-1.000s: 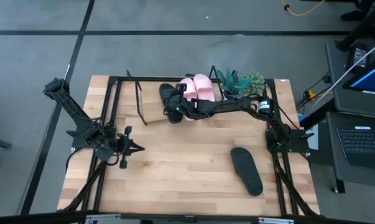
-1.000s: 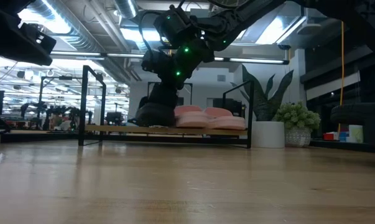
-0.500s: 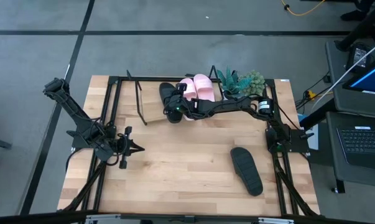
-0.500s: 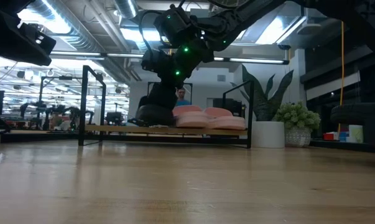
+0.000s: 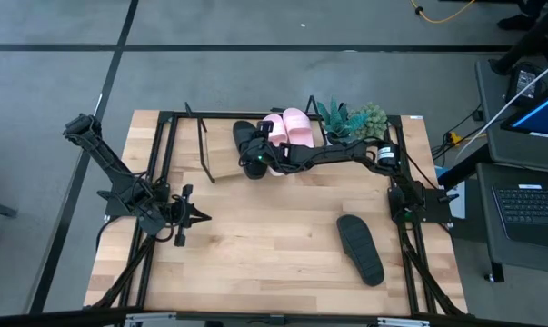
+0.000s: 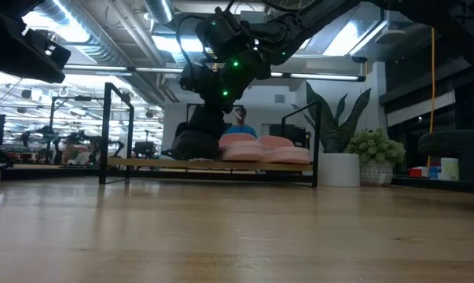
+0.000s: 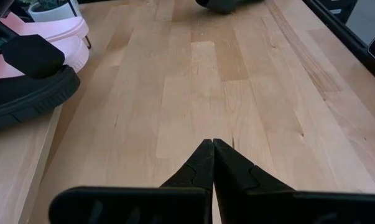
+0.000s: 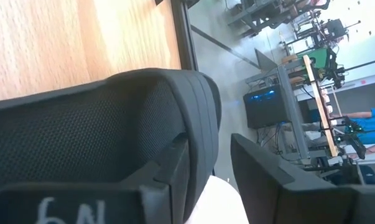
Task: Pick and place slides into the shelf
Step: Put the left black slide on the shelf
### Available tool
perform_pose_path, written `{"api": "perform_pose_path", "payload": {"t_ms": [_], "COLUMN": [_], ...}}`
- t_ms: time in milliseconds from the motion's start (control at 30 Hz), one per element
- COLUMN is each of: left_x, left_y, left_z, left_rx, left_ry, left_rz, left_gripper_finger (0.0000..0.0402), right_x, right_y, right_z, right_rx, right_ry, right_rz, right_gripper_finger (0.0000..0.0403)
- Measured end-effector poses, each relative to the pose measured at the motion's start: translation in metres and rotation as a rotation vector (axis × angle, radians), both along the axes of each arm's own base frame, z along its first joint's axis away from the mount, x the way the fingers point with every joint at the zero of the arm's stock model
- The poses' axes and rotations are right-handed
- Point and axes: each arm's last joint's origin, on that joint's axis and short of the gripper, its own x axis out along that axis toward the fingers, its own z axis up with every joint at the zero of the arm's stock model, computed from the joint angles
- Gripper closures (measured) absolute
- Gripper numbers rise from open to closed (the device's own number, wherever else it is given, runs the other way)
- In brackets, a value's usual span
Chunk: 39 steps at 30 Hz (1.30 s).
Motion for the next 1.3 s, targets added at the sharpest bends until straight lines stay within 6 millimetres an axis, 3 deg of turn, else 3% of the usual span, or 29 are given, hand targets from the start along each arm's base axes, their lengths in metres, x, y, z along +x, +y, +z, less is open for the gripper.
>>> {"api": "perform_pose_path", "payload": {"t_ms": [633, 1300], "left_x": [0.0, 0.0], "left_y": [-0.001, -0.001], "left_z": [0.0, 0.0], "left_rx": [-0.037, -0.037], "left_ry": [0.015, 0.015], "left_rz": [-0.018, -0.018], "left_gripper_finger": [0.0401, 0.0401], "right_x": [0.002, 0.002], "right_y": [-0.002, -0.004], "right_z": [-0.011, -0.008], "right_rx": [0.06, -0.015], "right_ry": [-0.014, -0.005], "right_rz": [0.017, -0.029], "right_gripper_finger": [0.0283, 0.0283]}}
